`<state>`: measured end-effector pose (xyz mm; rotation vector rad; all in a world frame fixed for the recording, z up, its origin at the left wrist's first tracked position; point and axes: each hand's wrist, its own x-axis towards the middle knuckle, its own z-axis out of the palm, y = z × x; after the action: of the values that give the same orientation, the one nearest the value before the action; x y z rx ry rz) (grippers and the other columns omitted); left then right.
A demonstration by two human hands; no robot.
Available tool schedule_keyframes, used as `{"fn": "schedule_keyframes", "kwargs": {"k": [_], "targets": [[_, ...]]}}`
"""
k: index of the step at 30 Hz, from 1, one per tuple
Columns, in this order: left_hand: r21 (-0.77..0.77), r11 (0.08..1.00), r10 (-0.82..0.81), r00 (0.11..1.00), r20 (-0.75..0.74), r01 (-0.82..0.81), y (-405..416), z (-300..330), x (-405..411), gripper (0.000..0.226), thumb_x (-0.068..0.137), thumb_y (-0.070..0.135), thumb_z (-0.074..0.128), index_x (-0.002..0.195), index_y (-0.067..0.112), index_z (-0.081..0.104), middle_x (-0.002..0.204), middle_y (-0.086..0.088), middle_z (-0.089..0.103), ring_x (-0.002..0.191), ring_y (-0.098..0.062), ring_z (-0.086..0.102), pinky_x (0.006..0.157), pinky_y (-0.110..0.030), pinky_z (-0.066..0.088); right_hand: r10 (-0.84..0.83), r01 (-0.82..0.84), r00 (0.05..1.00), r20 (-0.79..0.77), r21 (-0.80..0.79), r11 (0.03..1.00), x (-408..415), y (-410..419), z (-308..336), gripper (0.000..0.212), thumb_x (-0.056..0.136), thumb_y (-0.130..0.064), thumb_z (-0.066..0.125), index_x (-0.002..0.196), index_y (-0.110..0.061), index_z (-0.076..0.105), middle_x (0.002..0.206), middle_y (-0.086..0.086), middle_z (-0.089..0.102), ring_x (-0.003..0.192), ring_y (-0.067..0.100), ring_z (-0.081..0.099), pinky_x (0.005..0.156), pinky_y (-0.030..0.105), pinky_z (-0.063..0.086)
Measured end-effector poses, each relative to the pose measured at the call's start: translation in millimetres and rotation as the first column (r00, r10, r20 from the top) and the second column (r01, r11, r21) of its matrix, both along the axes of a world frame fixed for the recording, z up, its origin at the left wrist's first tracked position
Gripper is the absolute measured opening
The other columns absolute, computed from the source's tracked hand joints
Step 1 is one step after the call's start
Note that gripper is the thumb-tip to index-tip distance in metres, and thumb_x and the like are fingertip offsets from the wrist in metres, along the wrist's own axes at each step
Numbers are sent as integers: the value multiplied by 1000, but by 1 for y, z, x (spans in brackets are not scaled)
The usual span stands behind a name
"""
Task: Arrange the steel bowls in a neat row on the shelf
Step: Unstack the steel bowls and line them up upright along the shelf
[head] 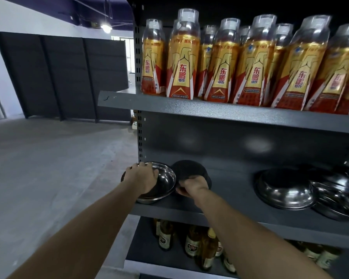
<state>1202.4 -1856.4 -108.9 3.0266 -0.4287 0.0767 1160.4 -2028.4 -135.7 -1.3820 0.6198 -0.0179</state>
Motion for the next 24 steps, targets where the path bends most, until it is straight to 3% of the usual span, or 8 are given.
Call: {"fn": "schedule_keyframes", "kwargs": {"k": [2,5,7,10,15,16,20,24], "targets": [[-3,1000,-12,1000,-6,12,-5,-1,2,55,102,45,24,141,12,44,143,-15,48,130,-33,45,107,-48,36,-30,30,1000,-4,-22,999,1,-9,-1,6,89,3,65,92,1,61,100,21,65,81,32,69,56,32,62],[-16,999,-34,999,-16,34,-15,-1,4,56,102,44,25,143,10,43,145,-14,46,132,-33,43,108,-47,35,-65,65,998,-1,-62,996,0,-25,-4,12,93,-6,65,82,-2,61,87,16,65,73,28,68,51,29,60],[-4,998,-56,998,-10,56,-23,0,7,56,102,44,25,143,9,42,146,-15,45,133,-33,43,109,-48,35,-94,93,996,-7,-70,993,-2,-34,-4,13,93,-6,65,81,-3,62,88,17,66,79,32,70,54,31,61],[9,997,-82,997,-13,82,-38,2,12,54,102,42,25,141,10,43,146,-14,46,132,-33,44,109,-47,35,-143,142,990,-17,-48,989,-3,-49,-5,6,93,-6,64,92,0,64,93,19,65,80,33,68,43,27,57],[12,990,-138,990,-36,138,-61,-3,21,51,102,43,27,139,12,44,143,-13,49,130,-32,46,107,-48,38,-180,176,983,-40,-80,981,0,-72,-11,8,91,-4,62,84,0,62,89,19,65,76,34,67,75,44,63],[20,989,-148,988,-40,149,-65,-5,24,52,102,43,28,141,12,43,144,-12,49,131,-32,46,108,-48,37,-187,183,981,-49,-77,980,1,-75,-12,8,90,-2,62,82,0,62,86,19,65,74,33,67,74,44,63],[57,984,-167,985,-44,169,-81,-9,35,54,102,44,29,145,14,40,147,-11,47,134,-31,44,112,-49,32,-197,183,977,-84,-149,972,1,-86,-12,10,88,-5,65,80,0,64,74,16,66,55,24,63,40,24,53],[58,983,-169,984,-64,172,-94,-14,49,54,102,45,31,145,15,40,146,-12,47,134,-31,43,112,-48,32,-181,155,977,-116,-203,967,5,-98,-16,17,90,-5,61,101,6,68,81,18,68,60,23,64,41,22,52]]}}
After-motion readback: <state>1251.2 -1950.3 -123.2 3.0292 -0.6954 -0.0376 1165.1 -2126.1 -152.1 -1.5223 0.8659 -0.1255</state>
